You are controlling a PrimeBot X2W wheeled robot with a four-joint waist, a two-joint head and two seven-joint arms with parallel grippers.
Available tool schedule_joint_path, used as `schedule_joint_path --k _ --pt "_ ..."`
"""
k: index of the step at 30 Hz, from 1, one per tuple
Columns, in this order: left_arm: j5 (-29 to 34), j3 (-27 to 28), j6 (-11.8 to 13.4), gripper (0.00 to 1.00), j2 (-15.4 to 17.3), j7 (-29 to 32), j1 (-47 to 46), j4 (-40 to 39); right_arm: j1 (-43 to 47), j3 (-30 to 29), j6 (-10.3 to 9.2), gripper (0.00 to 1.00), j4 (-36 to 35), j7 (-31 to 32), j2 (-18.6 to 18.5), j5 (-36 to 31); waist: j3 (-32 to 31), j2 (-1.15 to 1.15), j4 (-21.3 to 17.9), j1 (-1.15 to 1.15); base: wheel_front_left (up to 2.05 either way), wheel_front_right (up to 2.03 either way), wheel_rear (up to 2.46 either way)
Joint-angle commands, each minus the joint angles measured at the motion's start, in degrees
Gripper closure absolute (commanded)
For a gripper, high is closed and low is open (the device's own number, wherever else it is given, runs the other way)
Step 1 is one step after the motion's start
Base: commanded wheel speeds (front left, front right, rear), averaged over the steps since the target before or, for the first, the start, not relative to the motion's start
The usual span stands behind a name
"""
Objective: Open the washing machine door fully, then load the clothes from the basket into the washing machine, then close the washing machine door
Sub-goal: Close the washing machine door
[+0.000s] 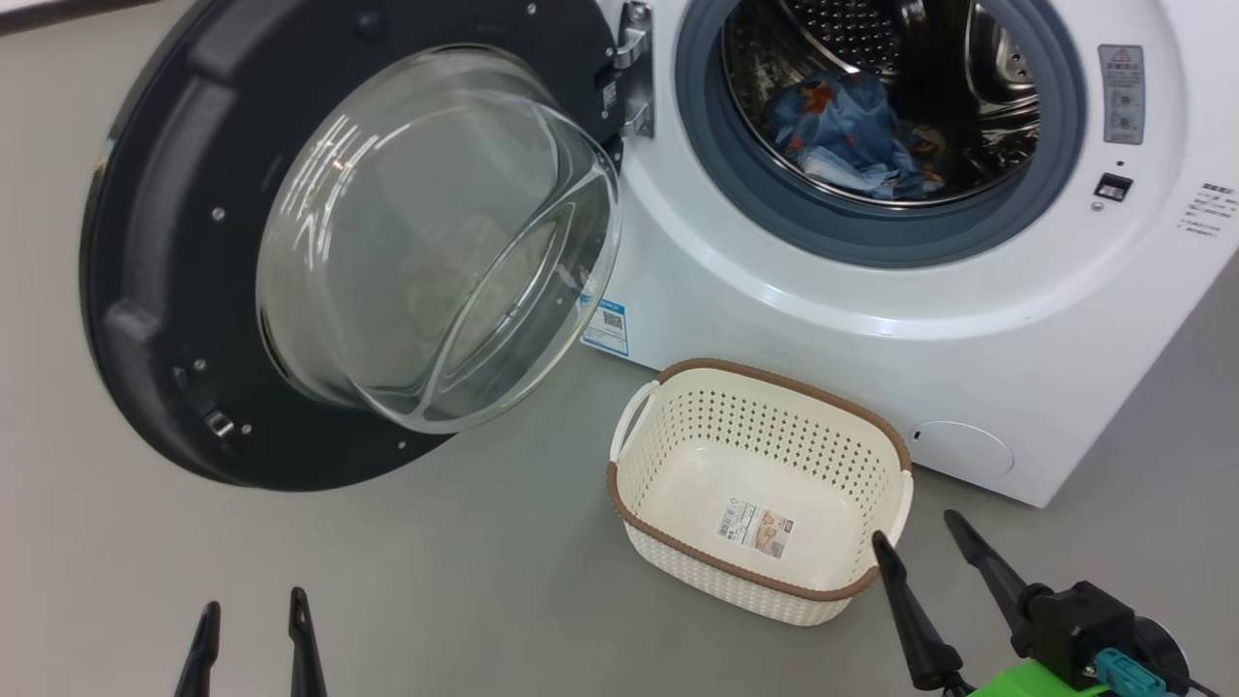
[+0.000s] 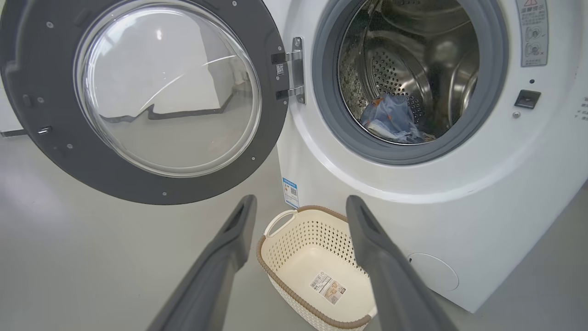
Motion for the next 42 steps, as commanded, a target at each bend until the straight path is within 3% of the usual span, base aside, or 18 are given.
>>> schedule_joint_path --k 1,13,15,26,31,34,37,42 --pt "-0.2 2.5 0.7 0.00 0.4 -0.9 -1.3 -1.3 -2.3 1.8 0.16 0.00 -1.8 0.1 -0.3 -0.8 0.6 0.00 0.7 0.00 0.00 0.00 0.00" --pt "0.5 4.2 -0.2 0.00 -1.0 -1.2 -0.4 -1.6 -3.6 3.0 0.16 0.00 -1.1 0.5 -0.3 -1.2 1.3 0.00 0.9 0.00 0.00 0.00 0.00" --pt "0.5 4.4 -0.5 1.00 -1.2 -1.2 -0.4 -1.4 -3.6 3.0 0.16 0.00 -0.9 0.5 -0.3 -1.2 1.2 0.00 0.9 0.00 0.00 0.00 0.00" --pt "1.6 5.4 -2.0 1.00 -2.2 -1.2 -0.3 -1.2 -3.7 3.0 0.16 0.00 -0.7 0.4 -0.3 -1.1 1.2 0.00 0.9 0.00 0.00 0.00 0.00" --pt "0.2 6.3 -3.8 1.00 -3.4 -1.2 -0.3 -2.4 -3.7 3.0 0.16 0.00 -0.8 0.4 -0.3 -1.1 1.3 0.00 0.9 0.00 0.00 0.00 0.00" --pt "-5.6 8.9 -7.9 1.00 -6.8 -1.2 -0.2 -4.9 -3.8 3.0 0.16 0.00 -0.9 0.4 -0.3 -1.2 1.4 0.00 1.0 0.00 0.00 0.00 0.00" --pt "-14.9 12.6 -14.4 1.00 -10.9 -1.2 0.5 -7.1 -3.8 2.9 0.16 0.00 -1.0 0.5 -0.3 -1.3 1.5 0.00 1.0 0.00 0.00 0.00 0.00" --pt "-32.9 18.6 -24.6 1.00 -14.4 -1.1 1.2 -8.7 -3.7 2.7 0.16 0.00 -1.0 0.6 -0.3 -1.3 1.5 0.00 0.9 0.00 0.00 0.00 0.00"
